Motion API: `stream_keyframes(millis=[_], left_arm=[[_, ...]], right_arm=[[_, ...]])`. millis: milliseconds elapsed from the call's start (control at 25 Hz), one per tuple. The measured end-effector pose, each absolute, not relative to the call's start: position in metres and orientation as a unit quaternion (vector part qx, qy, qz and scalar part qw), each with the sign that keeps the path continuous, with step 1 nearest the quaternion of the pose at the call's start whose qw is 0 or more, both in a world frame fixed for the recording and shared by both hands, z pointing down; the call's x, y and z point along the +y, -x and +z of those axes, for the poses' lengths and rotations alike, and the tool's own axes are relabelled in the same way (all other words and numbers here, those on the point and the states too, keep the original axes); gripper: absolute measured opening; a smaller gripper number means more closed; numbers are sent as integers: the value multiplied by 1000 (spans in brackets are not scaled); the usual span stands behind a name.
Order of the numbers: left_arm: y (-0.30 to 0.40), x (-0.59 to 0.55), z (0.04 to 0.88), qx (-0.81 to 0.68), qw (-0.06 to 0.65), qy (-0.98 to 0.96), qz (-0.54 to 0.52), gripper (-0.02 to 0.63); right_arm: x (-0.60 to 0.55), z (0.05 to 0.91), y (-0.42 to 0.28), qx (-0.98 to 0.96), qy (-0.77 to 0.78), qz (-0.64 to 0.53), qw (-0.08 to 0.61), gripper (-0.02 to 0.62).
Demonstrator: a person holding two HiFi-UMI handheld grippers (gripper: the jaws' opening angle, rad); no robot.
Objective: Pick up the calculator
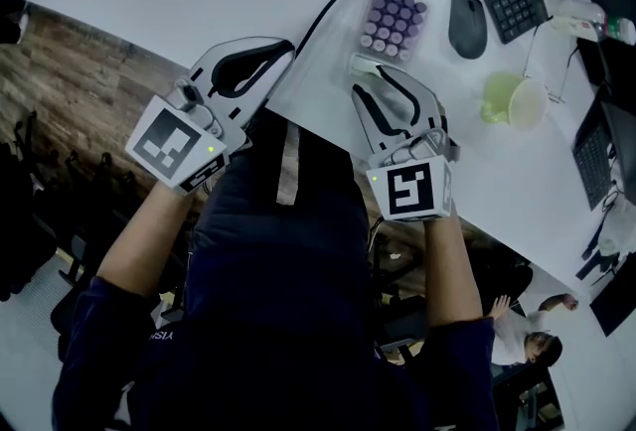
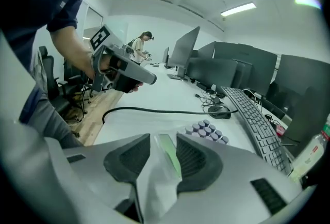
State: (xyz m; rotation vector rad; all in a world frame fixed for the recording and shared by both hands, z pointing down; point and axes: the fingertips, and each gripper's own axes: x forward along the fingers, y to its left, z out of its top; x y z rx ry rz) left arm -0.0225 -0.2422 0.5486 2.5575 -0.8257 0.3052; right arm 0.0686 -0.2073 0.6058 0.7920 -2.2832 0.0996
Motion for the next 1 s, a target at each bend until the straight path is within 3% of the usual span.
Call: stream_keyframes(millis=[1000], left_arm=[[27,-235,561,-306,225,-919,107,34]], right_arm=[[-205,628,-63,-834,-284,-145,450,132]])
